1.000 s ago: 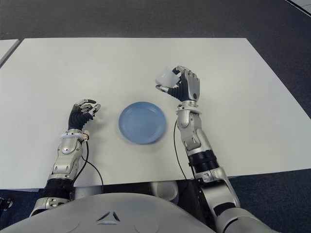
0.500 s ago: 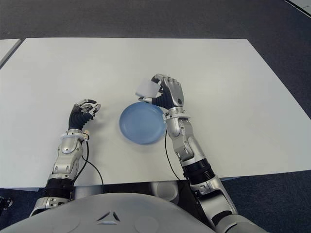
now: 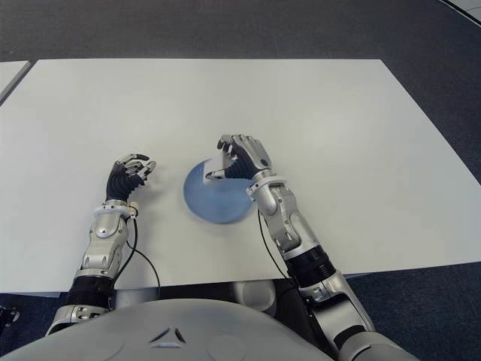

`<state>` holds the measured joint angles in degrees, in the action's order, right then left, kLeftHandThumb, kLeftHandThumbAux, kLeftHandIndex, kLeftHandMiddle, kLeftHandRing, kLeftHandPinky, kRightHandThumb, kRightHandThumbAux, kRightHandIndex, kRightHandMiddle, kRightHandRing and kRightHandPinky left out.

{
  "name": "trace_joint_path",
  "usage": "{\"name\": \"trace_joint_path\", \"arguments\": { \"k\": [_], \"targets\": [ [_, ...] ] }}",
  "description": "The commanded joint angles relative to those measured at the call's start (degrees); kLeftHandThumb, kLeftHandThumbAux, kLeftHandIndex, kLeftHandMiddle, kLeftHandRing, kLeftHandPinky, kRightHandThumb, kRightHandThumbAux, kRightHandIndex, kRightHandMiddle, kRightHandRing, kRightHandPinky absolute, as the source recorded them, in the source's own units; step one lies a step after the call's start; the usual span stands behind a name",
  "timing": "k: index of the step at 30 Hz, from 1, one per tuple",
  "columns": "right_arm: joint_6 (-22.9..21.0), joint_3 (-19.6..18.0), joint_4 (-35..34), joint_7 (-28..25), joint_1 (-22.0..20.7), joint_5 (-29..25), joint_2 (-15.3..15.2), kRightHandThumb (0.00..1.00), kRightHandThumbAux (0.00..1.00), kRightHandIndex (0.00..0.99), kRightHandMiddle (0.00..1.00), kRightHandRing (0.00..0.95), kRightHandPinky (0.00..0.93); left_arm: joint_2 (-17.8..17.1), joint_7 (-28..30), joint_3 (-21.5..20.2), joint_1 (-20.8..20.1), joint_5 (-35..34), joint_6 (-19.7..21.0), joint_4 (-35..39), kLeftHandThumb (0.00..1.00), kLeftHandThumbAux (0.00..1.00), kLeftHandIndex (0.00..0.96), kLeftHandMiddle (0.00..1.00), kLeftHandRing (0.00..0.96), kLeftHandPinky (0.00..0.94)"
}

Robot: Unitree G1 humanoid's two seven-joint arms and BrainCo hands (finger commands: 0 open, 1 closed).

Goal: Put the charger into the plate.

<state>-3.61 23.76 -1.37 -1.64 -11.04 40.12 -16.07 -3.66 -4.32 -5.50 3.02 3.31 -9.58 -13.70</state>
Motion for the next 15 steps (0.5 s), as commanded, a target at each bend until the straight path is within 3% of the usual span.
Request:
{"name": "trace_joint_path", "arguments": {
  "k": [1,15],
  "targets": [
    [0.08,1.13,2.31,-2.14,-0.09,-0.62,0.67,1.000,0.665,0.404,0.490,0.474,0.464,0.14,-0.46,0.03,-0.26,0.04,0.43,-0.71,0.707,0.716,0.436,0.725,0.711,0.714],
    [1.94,3.99,10.51,-3.13,-2.45,0.68,1.18,0.965,0.662,0.461,0.459,0.437,0.456,0.36,-0.59,-0.07,0.10,-0.04,0.88,0.27,0.706,0.717,0.436,0.727,0.715,0.722]
  ]
}}
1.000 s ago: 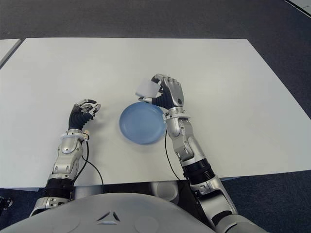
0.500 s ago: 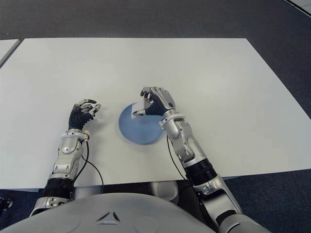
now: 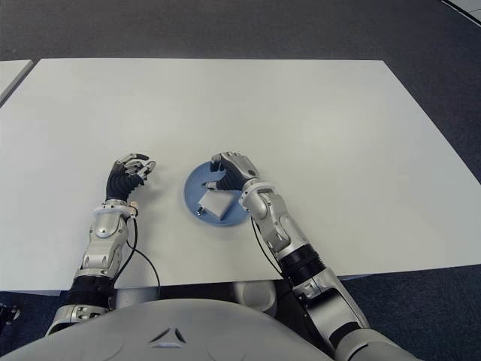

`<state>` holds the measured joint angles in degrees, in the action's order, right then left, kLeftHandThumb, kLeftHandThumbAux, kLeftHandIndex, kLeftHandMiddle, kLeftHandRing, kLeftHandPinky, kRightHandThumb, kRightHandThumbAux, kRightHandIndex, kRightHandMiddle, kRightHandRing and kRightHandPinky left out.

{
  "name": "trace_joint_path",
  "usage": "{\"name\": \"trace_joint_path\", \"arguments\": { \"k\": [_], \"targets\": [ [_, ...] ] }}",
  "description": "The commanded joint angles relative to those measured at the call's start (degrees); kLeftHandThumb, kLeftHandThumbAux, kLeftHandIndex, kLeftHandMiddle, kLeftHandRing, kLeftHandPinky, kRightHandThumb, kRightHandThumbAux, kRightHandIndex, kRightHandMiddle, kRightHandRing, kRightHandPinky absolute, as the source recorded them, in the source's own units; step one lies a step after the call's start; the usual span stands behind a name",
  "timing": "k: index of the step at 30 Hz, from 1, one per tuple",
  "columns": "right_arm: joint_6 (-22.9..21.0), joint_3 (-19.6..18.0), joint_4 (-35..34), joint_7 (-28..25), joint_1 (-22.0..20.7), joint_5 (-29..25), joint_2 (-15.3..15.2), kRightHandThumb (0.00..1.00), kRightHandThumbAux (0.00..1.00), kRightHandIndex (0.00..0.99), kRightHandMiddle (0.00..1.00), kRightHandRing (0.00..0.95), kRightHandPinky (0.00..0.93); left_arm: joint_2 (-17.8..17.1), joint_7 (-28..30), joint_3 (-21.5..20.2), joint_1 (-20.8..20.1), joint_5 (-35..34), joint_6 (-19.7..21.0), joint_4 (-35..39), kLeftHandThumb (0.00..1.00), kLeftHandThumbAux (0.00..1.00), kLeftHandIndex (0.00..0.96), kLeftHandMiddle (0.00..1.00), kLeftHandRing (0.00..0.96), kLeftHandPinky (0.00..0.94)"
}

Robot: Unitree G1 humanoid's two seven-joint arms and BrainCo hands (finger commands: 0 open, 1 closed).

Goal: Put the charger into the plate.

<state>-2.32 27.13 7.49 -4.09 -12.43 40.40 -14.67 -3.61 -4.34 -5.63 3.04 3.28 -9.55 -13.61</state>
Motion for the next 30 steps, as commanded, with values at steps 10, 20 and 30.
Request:
{"name": "trace_joint_path", "arguments": {
  "k": [10,20,30],
  "targets": [
    [1.63,1.74,3.14,-0.82,-2.07,1.74,-1.50,0.831,0.684,0.426,0.421,0.386,0.411,0.24,-0.55,0.02,0.13,0.00,1.77,0.88,0.708,0.717,0.436,0.724,0.707,0.705],
    [1.75,2.61,3.24,-0.83,-2.76,3.88,-2.62,0.619,0.604,0.212,0.224,0.232,0.284,0.15,-0.19,-0.04,-0.05,-0.30,1.73,0.54,0.707,0.717,0.436,0.726,0.708,0.711],
    [4.58,2.24,2.84,0.30,-2.81,3.50,-3.74,0.522,0.625,0.125,0.141,0.177,0.241,0.10,-0.17,-0.15,-0.18,-0.39,1.11,0.09,0.706,0.717,0.436,0.731,0.718,0.723]
  ]
}}
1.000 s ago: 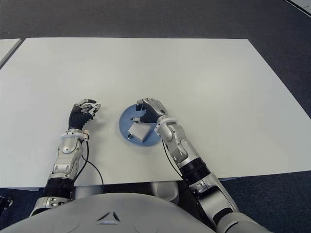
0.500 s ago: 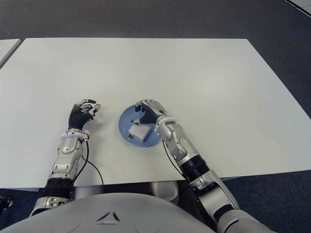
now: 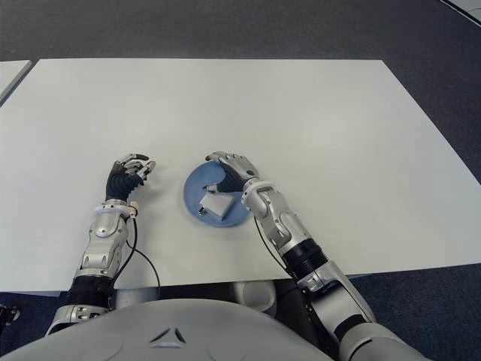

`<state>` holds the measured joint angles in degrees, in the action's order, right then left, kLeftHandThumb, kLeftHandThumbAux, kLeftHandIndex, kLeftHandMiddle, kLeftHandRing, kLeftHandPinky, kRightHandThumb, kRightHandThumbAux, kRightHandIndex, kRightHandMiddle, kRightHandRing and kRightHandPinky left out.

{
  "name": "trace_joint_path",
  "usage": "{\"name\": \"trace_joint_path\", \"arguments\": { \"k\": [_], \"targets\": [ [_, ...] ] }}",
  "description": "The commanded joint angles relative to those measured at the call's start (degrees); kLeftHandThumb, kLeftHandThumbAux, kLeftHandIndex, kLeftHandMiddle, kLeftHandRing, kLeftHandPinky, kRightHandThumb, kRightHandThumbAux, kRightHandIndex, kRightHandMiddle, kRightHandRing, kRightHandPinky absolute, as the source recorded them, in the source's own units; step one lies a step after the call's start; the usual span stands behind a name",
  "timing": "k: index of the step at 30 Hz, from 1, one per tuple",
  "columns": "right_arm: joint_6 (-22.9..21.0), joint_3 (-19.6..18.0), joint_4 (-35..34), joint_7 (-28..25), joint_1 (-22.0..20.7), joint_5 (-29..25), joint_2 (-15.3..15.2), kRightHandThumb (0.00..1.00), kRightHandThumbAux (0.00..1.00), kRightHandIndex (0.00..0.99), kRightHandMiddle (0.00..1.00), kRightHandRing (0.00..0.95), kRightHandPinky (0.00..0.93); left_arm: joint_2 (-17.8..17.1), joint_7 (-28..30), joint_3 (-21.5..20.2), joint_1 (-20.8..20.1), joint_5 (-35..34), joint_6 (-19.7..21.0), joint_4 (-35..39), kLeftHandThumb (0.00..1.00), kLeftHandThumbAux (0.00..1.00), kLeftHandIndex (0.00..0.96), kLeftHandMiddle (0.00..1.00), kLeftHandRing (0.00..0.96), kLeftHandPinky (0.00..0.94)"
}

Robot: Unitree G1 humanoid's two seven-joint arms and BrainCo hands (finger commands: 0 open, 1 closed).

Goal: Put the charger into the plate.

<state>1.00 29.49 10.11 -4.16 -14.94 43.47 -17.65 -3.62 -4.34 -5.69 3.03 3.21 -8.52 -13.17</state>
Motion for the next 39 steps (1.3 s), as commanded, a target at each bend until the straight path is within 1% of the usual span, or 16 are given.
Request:
{"name": "trace_joint_path", "arguments": {
  "k": [1,6,10,12,15,19,21,24,26,28,31,32,33,36,38,39],
  "targets": [
    [1.38,-0.22,0.14,0.51,-0.22,0.35,-0.76,0.518,0.628,0.123,0.138,0.174,0.238,0.11,-0.16,-0.10,-0.18,-0.35,0.07,-0.36,0.706,0.717,0.436,0.731,0.718,0.723],
    [1.74,-1.63,-0.93,2.50,0.84,-0.69,-0.17,0.484,0.653,0.103,0.111,0.153,0.236,0.11,-0.11,-0.15,-0.23,-0.50,-0.48,-0.68,0.707,0.716,0.436,0.732,0.720,0.719],
    [2.03,-2.54,-1.56,4.64,1.57,-1.13,0.25,0.463,0.659,0.096,0.110,0.158,0.255,0.06,-0.10,-0.13,-0.27,-0.60,-0.70,-0.90,0.707,0.716,0.436,0.731,0.719,0.719],
    [2.14,-2.82,-1.56,5.63,1.79,-1.17,0.50,0.453,0.658,0.093,0.116,0.169,0.281,0.05,-0.06,-0.13,-0.28,-0.65,-0.73,-0.97,0.707,0.716,0.436,0.730,0.718,0.719],
    [2.60,-4.05,-2.28,7.63,2.58,-1.87,0.91,0.446,0.657,0.092,0.125,0.181,0.293,0.02,-0.13,-0.07,-0.28,-0.53,-0.62,-1.01,0.707,0.716,0.436,0.729,0.718,0.719],
    [2.93,-6.14,-3.72,9.58,3.79,-3.35,1.72,0.419,0.657,0.089,0.135,0.195,0.301,0.00,-0.22,0.03,-0.29,-0.33,-0.75,-1.14,0.707,0.717,0.436,0.729,0.718,0.720],
    [3.54,-7.90,-5.44,11.14,4.88,-4.67,2.07,0.402,0.659,0.092,0.146,0.203,0.296,0.00,-0.17,0.07,-0.31,-0.33,-0.95,-1.22,0.706,0.717,0.436,0.729,0.719,0.723],
    [6.28,-10.66,-6.21,15.57,6.50,-7.53,3.93,0.394,0.668,0.110,0.177,0.217,0.297,0.02,0.01,0.09,-0.31,-0.47,-1.29,-1.31,0.706,0.717,0.436,0.730,0.718,0.720],
    [7.77,-12.01,-5.94,17.81,7.22,-9.47,5.57,0.404,0.677,0.138,0.211,0.233,0.311,-0.01,0.02,0.11,-0.33,-0.45,-1.48,-1.39,0.706,0.717,0.436,0.730,0.718,0.720],
    [9.41,-13.45,-5.71,19.97,7.97,-11.69,7.33,0.433,0.693,0.169,0.242,0.262,0.349,-0.05,0.00,0.12,-0.36,-0.40,-1.59,-1.47,0.706,0.717,0.436,0.731,0.719,0.721],
    [12.06,-15.24,-5.58,22.19,8.87,-14.56,9.05,0.497,0.727,0.216,0.294,0.325,0.415,-0.13,-0.10,0.12,-0.41,-0.25,-1.58,-1.58,0.706,0.717,0.436,0.732,0.721,0.724],
    [13.69,-16.27,-5.58,23.04,9.36,-16.18,9.62,0.514,0.738,0.229,0.308,0.341,0.430,-0.14,-0.19,0.12,-0.43,-0.18,-1.43,-1.59,0.706,0.717,0.436,0.733,0.722,0.725],
    [14.90,-17.01,-5.53,23.63,9.70,-17.31,10.01,0.546,0.766,0.249,0.331,0.360,0.430,-0.16,-0.25,0.11,-0.44,-0.13,-1.33,-1.59,0.705,0.717,0.436,0.733,0.723,0.726],
    [17.92,-19.95,-4.24,24.35,10.03,-20.79,10.22,0.592,0.804,0.278,0.362,0.385,0.433,-0.12,-0.35,0.09,-0.50,-0.10,-1.11,-1.66,0.705,0.717,0.436,0.734,0.724,0.729],
    [19.52,-21.67,-2.83,24.50,9.76,-22.49,10.14,0.662,0.760,0.356,0.387,0.408,0.448,-0.11,-0.33,0.08,-0.54,-0.13,-1.15,-1.79,0.706,0.717,0.436,0.735,0.726,0.730],
    [20.12,-22.16,-2.29,24.61,9.63,-22.86,10.20,0.671,0.754,0.368,0.392,0.412,0.451,-0.10,-0.32,0.09,-0.55,-0.14,-1.19,-1.82,0.706,0.717,0.436,0.735,0.726,0.731]
  ]
}}
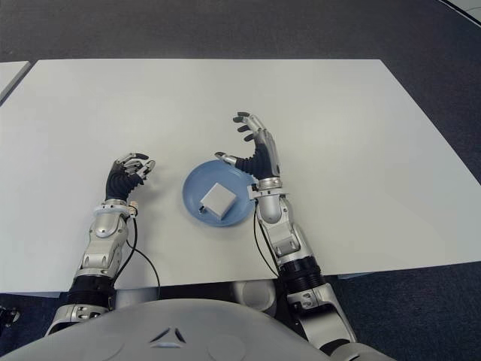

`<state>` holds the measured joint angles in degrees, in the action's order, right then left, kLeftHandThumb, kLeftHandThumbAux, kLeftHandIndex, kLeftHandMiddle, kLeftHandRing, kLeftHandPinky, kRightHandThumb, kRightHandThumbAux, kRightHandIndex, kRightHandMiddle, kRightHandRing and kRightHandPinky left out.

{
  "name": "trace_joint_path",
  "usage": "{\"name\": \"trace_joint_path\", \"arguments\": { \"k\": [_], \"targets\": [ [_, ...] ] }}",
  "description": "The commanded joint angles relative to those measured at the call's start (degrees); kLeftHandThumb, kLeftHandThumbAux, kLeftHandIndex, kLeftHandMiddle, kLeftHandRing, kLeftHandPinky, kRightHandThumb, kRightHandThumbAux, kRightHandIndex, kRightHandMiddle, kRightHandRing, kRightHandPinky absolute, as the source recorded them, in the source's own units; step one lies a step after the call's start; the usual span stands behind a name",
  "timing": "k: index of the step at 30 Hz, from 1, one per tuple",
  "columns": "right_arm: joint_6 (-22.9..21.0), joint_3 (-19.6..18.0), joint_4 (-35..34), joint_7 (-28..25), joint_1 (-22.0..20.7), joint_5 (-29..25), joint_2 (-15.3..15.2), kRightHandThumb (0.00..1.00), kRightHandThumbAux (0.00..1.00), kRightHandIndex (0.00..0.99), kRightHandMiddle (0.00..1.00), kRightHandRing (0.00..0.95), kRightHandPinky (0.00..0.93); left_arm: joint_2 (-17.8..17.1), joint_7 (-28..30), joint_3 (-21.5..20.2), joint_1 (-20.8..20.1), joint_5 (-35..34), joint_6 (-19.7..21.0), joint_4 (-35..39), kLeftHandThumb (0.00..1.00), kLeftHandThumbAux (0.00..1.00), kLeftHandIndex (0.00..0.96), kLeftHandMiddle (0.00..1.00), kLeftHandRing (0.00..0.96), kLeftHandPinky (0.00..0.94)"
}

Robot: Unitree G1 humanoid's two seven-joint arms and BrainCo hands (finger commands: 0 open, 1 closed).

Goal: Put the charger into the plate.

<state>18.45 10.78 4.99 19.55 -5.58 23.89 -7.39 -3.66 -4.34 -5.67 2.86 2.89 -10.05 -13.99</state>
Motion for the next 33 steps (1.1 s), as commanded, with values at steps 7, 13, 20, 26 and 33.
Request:
{"name": "trace_joint_path", "arguments": {
  "k": [7,13,20,26,33],
  "targets": [
    [5.26,-6.17,5.47,2.94,-0.06,-4.40,1.24,0.706,0.732,0.411,0.411,0.422,0.442,-0.06,-0.40,0.14,-0.23,0.35,-0.01,-1.08,0.706,0.717,0.436,0.734,0.725,0.726],
    [3.81,-8.45,4.54,2.23,1.15,-7.79,3.21,0.705,0.732,0.416,0.411,0.425,0.437,0.02,-0.43,0.23,-0.09,0.42,0.04,-0.95,0.706,0.717,0.436,0.737,0.727,0.732],
    [3.91,-11.83,9.16,-0.69,1.16,-13.51,3.80,0.703,0.733,0.419,0.436,0.442,0.457,-0.01,0.05,0.28,0.16,0.08,-0.08,-0.81,0.705,0.717,0.436,0.734,0.722,0.723],
    [2.03,-13.01,11.22,-4.91,1.34,-16.58,3.46,0.704,0.734,0.418,0.454,0.457,0.474,0.02,-0.03,0.18,0.28,0.00,-0.15,-0.85,0.706,0.717,0.435,0.728,0.713,0.711],
    [-2.00,-12.35,10.24,-10.46,2.59,-17.61,2.56,0.702,0.735,0.417,0.463,0.484,0.508,0.02,-0.20,0.11,0.20,0.10,-0.33,-1.25,0.707,0.717,0.436,0.728,0.715,0.718]
  ]
}}
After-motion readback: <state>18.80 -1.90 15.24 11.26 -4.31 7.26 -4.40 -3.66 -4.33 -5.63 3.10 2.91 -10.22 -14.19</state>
